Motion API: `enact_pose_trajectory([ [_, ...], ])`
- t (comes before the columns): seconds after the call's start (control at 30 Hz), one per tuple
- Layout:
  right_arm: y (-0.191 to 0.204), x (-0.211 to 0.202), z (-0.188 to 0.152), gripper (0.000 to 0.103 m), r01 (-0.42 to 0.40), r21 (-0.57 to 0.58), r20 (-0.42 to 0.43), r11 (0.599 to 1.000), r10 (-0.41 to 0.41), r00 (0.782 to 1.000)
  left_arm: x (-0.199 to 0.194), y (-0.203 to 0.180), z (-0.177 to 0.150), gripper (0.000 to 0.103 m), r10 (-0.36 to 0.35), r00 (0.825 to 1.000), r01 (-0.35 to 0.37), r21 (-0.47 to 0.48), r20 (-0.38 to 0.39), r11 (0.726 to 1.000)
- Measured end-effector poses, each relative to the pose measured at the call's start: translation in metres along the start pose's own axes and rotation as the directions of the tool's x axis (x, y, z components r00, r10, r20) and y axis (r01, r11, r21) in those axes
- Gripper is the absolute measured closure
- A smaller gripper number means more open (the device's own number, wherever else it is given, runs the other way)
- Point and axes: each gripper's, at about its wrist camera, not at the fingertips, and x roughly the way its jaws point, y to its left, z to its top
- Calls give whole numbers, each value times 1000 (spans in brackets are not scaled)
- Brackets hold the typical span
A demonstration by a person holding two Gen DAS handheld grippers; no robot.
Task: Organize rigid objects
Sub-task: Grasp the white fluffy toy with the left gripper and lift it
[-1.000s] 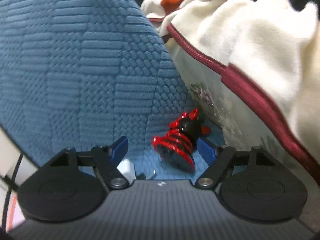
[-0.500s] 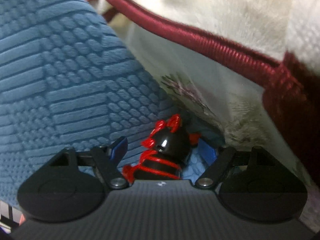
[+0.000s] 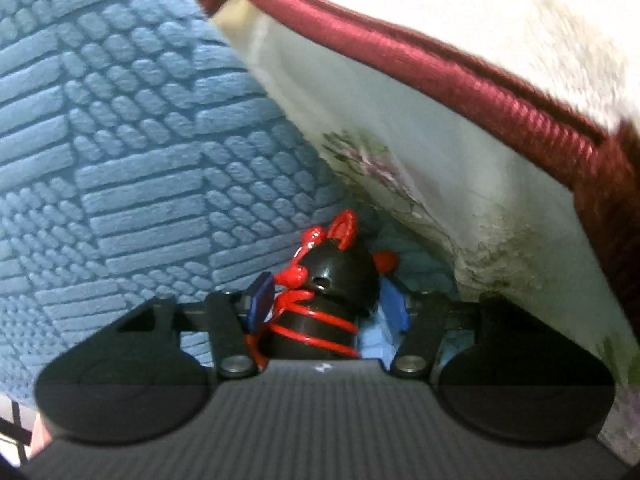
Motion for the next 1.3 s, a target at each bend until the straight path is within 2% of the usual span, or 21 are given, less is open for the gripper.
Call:
enact_pose_trajectory([
  [0.07,10,-3,-2,42,11,-59,8,998,-11,1000,1,0,-1,57,6,1000,-6,10,-7,1000],
  [0.13,16,-9,-6,42,12,-107,22,994,-10,1000,1,0,-2,64,4,1000,-3,24,-20,1000],
  [0.2,21,-18,-8,42,6,-144,42,990,0,999,1,-1,-4,77,5,999,-4,29,-35,1000],
  [0.33,28,-41,-26,42,11,-249,83,969,10,997,-2,-1,-9,88,1,998,1,39,-57,999],
  [0.47,38,-55,-45,42,-1,-308,78,951,27,997,-14,-2,-16,89,8,999,-4,85,-46,996],
  [0.7,46,-77,-71,43,19,-391,90,920,17,996,-40,-6,-32,90,-21,999,26,140,-38,990],
  [0.8,29,-104,-77,43,21,-413,94,910,19,995,-52,-5,-42,90,-47,997,54,138,-56,989],
  [1.03,10,-135,-95,43,15,-443,86,897,26,996,-87,-6,-57,90,-70,992,85,157,-101,984],
  [1.3,-6,-166,-129,42,16,-438,39,899,1,999,-115,-13,-82,90,-56,991,83,217,-125,973],
])
